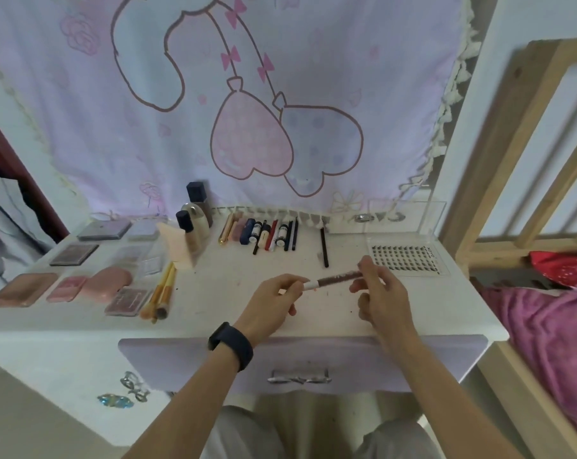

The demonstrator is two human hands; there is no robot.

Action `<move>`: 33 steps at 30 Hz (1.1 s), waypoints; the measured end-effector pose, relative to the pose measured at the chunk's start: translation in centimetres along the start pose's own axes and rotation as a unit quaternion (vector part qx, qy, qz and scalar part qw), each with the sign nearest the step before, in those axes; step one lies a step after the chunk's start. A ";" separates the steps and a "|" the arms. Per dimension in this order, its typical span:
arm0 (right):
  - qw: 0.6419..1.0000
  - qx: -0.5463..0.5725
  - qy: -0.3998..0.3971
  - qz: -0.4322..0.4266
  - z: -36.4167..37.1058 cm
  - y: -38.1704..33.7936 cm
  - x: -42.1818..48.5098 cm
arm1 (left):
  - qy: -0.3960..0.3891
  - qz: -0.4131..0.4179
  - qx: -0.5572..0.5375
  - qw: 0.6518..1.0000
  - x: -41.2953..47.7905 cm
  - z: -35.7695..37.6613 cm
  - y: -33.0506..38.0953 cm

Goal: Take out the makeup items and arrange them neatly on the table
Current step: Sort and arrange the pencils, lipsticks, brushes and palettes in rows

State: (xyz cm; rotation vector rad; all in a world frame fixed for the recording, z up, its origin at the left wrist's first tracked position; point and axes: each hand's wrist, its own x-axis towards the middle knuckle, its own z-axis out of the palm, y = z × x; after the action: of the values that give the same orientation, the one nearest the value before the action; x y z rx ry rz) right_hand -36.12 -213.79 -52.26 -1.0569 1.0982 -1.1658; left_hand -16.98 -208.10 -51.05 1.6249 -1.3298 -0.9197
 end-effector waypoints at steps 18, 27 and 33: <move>0.995 -0.015 -0.054 -0.082 -1.0 0.2 -3.7 | 0.099 0.137 0.098 0.981 -2.5 0.1 1.3; 0.952 0.264 -0.080 0.132 0.8 1.8 -4.1 | 0.008 0.036 -0.087 0.996 -2.1 1.7 2.9; 0.992 -0.091 -0.079 0.029 1.0 1.7 -3.4 | 0.077 0.094 -0.029 0.992 -0.8 2.3 2.3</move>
State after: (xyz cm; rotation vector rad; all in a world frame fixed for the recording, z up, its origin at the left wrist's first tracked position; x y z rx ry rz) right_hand -35.08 -210.22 -53.51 -1.2282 1.1174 -0.9311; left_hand -20.06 -207.87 -49.82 1.4679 -1.3119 -0.6997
